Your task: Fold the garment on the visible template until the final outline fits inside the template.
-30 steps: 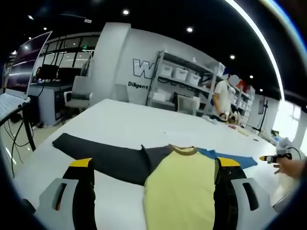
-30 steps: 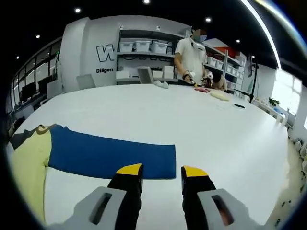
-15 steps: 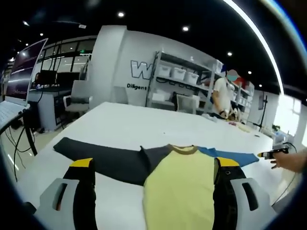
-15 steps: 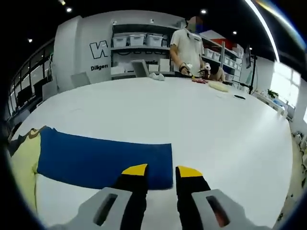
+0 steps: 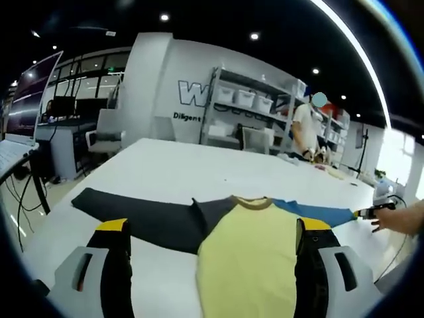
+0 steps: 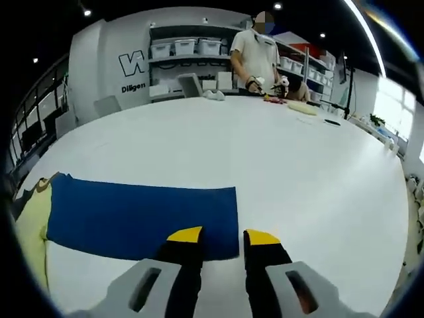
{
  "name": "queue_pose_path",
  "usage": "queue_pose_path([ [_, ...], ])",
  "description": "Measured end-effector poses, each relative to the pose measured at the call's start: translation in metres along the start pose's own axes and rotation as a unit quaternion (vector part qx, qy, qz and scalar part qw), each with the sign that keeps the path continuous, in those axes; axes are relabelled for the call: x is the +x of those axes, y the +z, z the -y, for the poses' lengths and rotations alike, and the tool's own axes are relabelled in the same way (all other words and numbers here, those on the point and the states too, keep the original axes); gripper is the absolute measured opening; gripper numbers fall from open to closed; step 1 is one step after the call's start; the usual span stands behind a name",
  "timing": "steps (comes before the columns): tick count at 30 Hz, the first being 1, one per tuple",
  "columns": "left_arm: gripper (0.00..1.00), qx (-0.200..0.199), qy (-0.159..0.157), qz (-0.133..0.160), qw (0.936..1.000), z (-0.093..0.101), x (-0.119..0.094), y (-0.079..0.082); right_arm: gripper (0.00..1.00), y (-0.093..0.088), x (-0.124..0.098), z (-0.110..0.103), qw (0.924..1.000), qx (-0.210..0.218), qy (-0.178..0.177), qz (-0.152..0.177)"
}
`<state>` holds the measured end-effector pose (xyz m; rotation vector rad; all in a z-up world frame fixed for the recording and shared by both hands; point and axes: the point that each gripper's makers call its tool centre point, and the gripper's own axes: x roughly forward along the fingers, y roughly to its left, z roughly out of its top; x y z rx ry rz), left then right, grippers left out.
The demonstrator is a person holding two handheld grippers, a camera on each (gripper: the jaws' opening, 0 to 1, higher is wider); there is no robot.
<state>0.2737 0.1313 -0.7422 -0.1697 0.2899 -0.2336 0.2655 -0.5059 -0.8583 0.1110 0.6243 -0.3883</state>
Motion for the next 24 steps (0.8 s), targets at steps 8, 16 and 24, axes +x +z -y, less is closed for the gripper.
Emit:
queue_pose_path([
  [8, 0.97, 0.002, -0.001, -0.003, 1.0, 0.0, 0.001, -0.002, 0.16, -0.003, 0.0, 0.001, 1.0, 0.006, -0.001, 0.006],
  [16, 0.96, 0.005, -0.004, -0.009, 0.9999, 0.002, 0.001, -0.004, 0.06, -0.003, 0.001, -0.007, 0.9996, -0.028, 0.003, -0.004],
  [24, 0.95, 0.005, -0.003, -0.012, 0.9999, 0.001, 0.0, -0.005, 0.0, 0.004, 0.005, -0.011, 0.9983, -0.058, 0.003, -0.003],
])
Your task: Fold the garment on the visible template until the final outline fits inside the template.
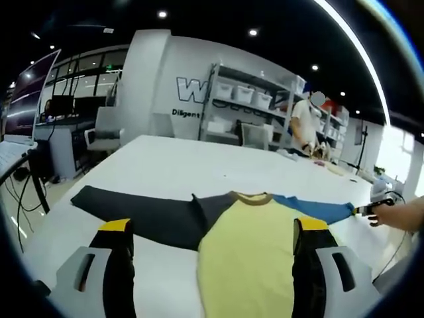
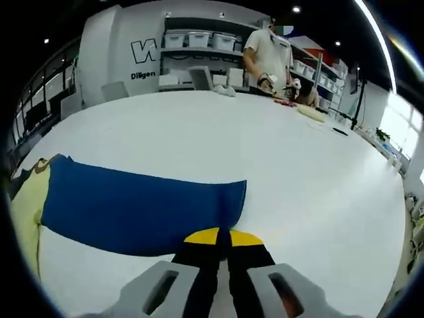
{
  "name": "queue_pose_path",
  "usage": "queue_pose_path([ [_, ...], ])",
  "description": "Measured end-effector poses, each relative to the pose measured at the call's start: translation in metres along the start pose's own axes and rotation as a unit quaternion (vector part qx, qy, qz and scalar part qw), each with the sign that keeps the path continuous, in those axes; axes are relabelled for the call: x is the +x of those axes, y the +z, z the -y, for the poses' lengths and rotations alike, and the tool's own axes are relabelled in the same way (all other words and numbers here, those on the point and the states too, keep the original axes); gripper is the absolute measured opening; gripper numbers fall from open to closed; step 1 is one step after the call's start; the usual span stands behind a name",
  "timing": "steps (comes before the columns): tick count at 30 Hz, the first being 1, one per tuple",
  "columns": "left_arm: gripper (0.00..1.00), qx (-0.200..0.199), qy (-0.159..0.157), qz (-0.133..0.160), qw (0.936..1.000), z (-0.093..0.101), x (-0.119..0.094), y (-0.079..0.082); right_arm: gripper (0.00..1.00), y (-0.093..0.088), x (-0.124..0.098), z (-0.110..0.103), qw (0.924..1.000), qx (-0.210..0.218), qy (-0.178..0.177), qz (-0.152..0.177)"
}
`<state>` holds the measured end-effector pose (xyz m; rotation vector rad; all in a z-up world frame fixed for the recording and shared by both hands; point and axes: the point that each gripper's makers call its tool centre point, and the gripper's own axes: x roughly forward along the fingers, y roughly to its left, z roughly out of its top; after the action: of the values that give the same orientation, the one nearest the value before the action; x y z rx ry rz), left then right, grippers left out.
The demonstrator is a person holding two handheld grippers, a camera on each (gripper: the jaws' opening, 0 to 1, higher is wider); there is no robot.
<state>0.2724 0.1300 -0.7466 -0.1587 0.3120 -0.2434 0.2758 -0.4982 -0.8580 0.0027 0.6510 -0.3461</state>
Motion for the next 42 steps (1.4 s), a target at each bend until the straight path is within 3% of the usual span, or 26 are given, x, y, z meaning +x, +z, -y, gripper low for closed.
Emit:
queue_pose_path([
  [5, 0.94, 0.001, -0.002, -0.004, 1.0, 0.001, 0.0, -0.002, 0.0, 0.02, -0.002, 0.005, 0.9993, -0.022, -0.009, 0.029],
  [12, 0.93, 0.004, -0.005, -0.007, 1.0, 0.002, 0.001, -0.003, 0.0, 0.034, 0.006, 0.013, 0.9981, -0.047, -0.019, 0.035],
  [15, 0.93, 0.004, -0.003, -0.009, 0.9999, 0.001, 0.0, -0.004, 0.0, 0.048, 0.01, 0.012, 0.9962, -0.066, -0.024, 0.052],
  [18, 0.92, 0.003, -0.002, -0.009, 1.0, 0.0, 0.0, -0.004, 0.0, 0.038, 0.015, 0.013, 0.998, -0.052, -0.022, 0.027],
  [27, 0.92, 0.004, -0.005, -0.009, 0.9999, 0.003, 0.001, -0.002, 0.0, 0.051, -0.001, 0.011, 0.9978, -0.034, -0.021, 0.053],
  [34, 0.91, 0.002, -0.013, -0.005, 0.9999, 0.007, 0.0, 0.001, 0.0, 0.067, -0.019, 0.002, 0.9961, -0.038, -0.016, 0.077],
  [42, 0.92, 0.002, -0.02, 0.004, 0.9998, 0.011, -0.003, 0.008, 0.0, 0.106, -0.045, -0.035, 0.9921, -0.061, 0.003, 0.11],
])
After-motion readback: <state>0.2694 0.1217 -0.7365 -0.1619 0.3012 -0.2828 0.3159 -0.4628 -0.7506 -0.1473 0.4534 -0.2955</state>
